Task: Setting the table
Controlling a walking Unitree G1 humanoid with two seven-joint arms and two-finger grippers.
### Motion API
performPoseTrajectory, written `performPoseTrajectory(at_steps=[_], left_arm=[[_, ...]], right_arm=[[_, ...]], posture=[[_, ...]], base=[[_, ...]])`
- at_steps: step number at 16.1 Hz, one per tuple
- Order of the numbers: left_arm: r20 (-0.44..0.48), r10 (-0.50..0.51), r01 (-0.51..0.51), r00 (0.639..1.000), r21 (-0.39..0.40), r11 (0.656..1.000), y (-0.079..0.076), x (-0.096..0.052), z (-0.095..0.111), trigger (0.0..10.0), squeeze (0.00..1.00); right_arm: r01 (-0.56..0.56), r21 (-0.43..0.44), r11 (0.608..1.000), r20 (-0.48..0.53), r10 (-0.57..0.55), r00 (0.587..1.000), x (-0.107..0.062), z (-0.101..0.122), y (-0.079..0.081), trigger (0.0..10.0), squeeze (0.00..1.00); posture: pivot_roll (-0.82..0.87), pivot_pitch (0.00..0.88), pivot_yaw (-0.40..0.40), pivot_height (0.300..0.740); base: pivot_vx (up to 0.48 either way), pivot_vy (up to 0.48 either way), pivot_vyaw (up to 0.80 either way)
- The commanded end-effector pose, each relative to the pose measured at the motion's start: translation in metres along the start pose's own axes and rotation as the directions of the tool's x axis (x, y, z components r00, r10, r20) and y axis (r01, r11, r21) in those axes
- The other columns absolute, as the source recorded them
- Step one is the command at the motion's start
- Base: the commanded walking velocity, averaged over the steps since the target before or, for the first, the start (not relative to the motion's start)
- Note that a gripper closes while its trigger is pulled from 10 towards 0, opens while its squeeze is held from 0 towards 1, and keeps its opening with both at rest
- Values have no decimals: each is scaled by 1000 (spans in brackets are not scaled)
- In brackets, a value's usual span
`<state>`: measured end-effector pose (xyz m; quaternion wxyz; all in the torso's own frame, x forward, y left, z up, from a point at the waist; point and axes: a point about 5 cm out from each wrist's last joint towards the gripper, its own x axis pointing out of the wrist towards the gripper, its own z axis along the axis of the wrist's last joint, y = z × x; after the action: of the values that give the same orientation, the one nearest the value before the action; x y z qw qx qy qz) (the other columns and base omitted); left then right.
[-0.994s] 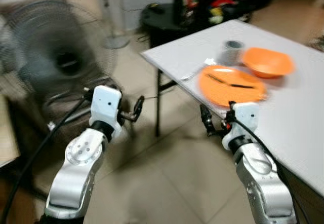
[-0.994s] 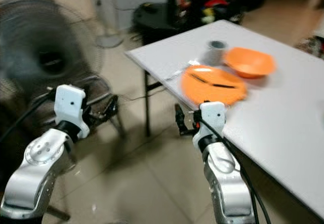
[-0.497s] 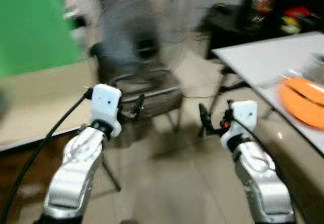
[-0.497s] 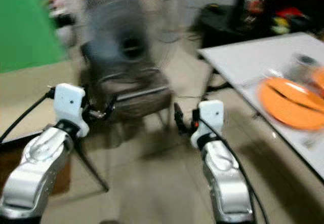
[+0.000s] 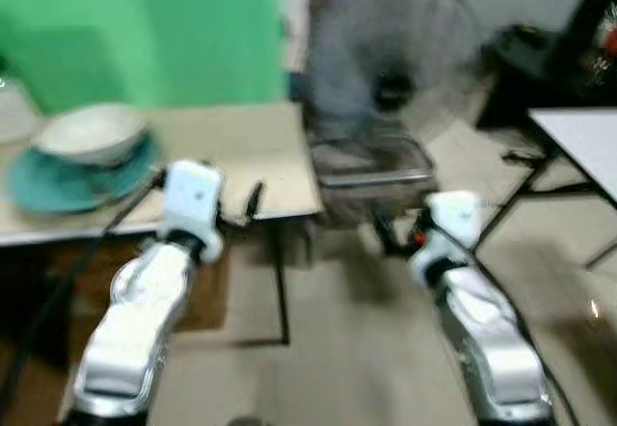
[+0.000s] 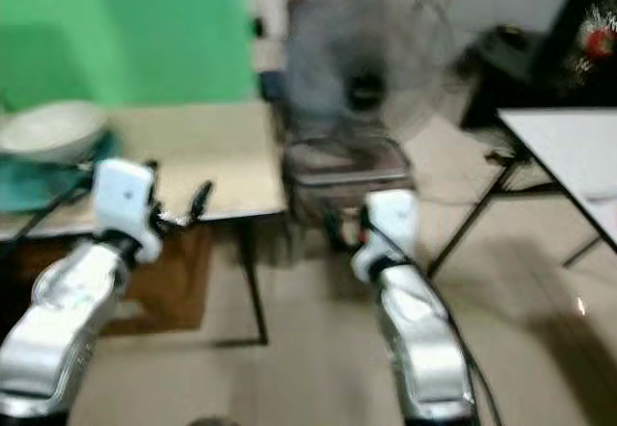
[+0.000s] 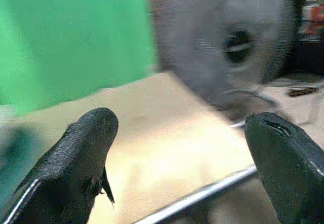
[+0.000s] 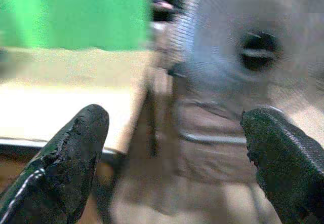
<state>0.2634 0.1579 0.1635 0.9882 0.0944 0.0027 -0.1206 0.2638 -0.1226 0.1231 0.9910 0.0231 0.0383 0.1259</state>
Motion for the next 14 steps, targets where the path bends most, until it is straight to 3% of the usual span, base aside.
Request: performPoseTrajectory(at_steps=[1, 8, 14], left_arm=[[-3, -7, 6, 1000, -5, 1000, -4, 1, 0, 10000, 0], [2, 18, -18, 1000, -16, 1000, 2, -1, 1, 10000, 0], [7, 2, -2, 1000, -15, 1000, 3, -1, 3, 10000, 0]], right_arm=[[16, -8, 1000, 8, -16, 1000, -1, 2, -7, 10000, 816], [-44, 14, 999, -17, 44, 999, 1, -1, -6, 10000, 820], [-51, 19, 999, -14, 51, 999, 3, -1, -5, 10000, 816]], posture=[[93, 0, 1, 740], [103, 0, -1, 740], [112, 0, -4, 740]], base=[[0, 0, 550], [0, 0, 215], [0, 0, 760]])
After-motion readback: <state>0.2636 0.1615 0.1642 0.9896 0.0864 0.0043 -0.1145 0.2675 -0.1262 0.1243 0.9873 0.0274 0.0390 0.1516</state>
